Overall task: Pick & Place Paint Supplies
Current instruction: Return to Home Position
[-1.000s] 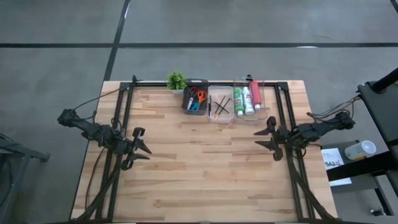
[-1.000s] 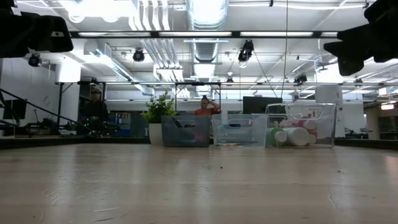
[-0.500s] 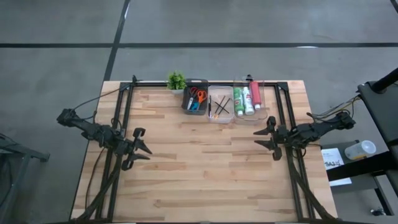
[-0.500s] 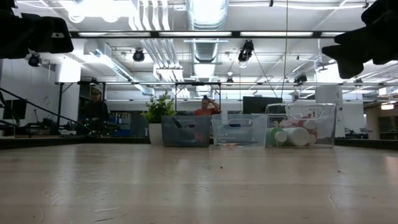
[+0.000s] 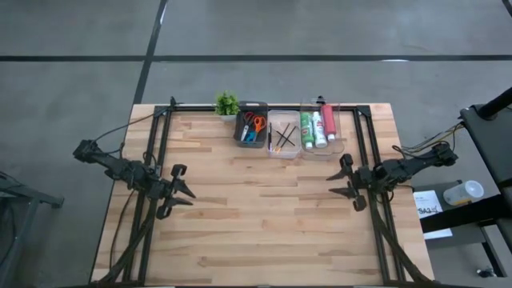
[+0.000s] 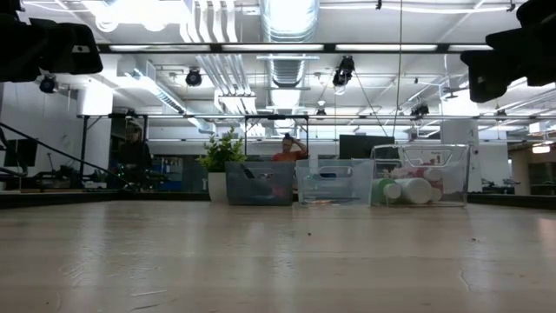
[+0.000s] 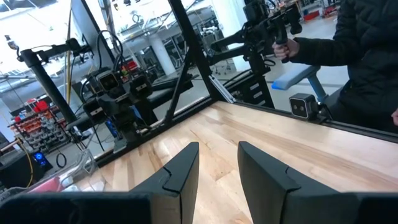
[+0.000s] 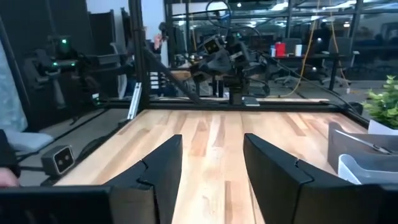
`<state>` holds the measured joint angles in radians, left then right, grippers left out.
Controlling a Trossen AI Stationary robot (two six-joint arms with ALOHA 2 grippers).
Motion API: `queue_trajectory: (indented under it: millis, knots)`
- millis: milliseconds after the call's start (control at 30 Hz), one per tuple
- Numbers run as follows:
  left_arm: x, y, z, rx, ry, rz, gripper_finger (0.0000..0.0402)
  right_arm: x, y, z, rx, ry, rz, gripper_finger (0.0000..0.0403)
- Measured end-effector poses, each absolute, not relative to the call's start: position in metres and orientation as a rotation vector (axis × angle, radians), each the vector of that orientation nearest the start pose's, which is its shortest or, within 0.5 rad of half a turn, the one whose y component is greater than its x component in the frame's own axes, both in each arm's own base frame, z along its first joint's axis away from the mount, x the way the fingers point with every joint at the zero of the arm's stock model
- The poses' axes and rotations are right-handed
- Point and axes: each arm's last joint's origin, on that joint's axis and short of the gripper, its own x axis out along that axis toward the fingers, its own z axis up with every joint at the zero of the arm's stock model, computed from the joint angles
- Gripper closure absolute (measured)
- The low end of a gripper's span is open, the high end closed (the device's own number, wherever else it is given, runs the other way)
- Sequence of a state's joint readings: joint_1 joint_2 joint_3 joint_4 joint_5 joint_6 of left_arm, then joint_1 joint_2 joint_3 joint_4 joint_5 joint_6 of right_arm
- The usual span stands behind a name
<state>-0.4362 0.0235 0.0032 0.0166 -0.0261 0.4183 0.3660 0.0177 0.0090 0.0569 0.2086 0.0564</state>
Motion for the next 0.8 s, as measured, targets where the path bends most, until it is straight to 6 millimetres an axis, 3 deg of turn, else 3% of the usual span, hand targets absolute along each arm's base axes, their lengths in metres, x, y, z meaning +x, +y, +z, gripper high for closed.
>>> queue_trajectory:
  millis: [233,800]
  knots:
    - [0.09,-0.0411,0.1644,0.413,-0.082,-0.405,0.0284,0.0935,0.0294,0.1702,0.013,-0.041,0.158,0.0235]
    - [0.09,-0.0411,0.1644,0.413,-0.082,-0.405,0.0284,0.098,0.0338,0.1634,0.106,0.055,0.24,0.0235]
